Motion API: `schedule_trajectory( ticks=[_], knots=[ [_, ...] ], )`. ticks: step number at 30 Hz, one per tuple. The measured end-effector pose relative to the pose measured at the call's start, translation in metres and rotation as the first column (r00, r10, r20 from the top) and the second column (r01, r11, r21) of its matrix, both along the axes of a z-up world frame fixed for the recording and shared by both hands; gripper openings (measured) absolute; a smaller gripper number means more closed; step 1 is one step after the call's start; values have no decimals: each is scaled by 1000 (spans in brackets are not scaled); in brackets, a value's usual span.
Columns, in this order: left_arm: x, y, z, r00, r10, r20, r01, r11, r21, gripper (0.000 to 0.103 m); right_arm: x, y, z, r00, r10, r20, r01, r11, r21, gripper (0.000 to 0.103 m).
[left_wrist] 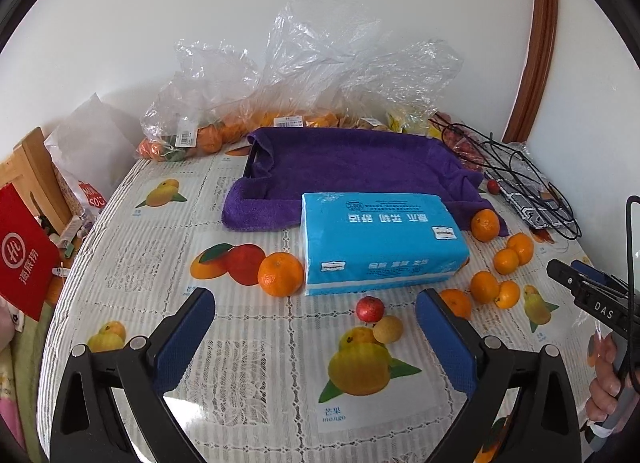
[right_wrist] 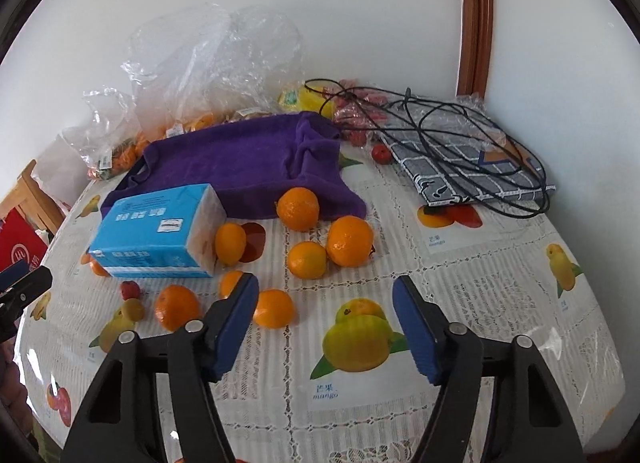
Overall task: Organize fruits
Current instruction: 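Reach the right gripper to a large orange and close on it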
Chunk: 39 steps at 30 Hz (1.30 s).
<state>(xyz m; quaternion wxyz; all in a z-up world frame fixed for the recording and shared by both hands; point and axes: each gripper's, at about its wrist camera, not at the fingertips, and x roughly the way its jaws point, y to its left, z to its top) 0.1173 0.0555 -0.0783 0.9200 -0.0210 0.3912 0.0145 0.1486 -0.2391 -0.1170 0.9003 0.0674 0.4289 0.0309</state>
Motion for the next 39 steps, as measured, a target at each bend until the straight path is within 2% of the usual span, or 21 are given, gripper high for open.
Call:
schedule_trajectory(
  ticks=[7,10,13,21,23,25,27,29,30,31,32,35,39],
  knots=[
    [27,13,-13,999,42,-34,-43,999,-11,100,48,-15,-27,998,-22,-51,25,997,68,44],
    [34,19,-17,997,60,-41,-61,998,-13,100,64,-18,-38,996,-16,-83,23,996,83,43],
    [39,26,-22,996,75,-56,-76,997,-22,100,72,-14,-47,995,-3,-104,9,998,60,41],
    [43,48,-43,987,101,-121,-106,994,-36,94,75,-13,-43,997,-13,-69,14,1000,5,38],
    [46,50,-47,988,89,-129,-96,994,-45,94,73,-10,-40,998,-11,-59,11,1000,-7,38],
    [50,48,-49,986,83,-143,-88,996,-24,93,71,-8,-36,998,-4,-56,4,1000,-1,38],
    [55,48,-52,986,72,-148,-73,997,-1,87,68,-8,-31,999,-6,-46,6,1000,2,38],
    [58,49,-56,985,53,-162,-54,999,3,86,65,-8,-25,999,-11,-38,11,1000,3,37],
    [59,50,-57,985,43,-164,-44,999,0,86,64,-7,-22,999,-11,-34,11,1000,1,36],
    [60,50,-58,986,34,-164,-35,999,-4,86,61,-7,-19,1000,-16,-25,16,1000,-4,21],
    [61,50,-60,986,20,-165,-22,1000,-10,85,59,-6,-16,1000,-20,-21,20,1000,-7,12],
    [65,47,-67,986,-21,-168,20,1000,-8,83,57,-6,-12,1000,-7,-28,8,999,49,10],
    [70,48,-75,982,-71,-173,62,997,-55,76,57,-2,-20,998,-19,-56,20,1000,7,10]
  ],
)
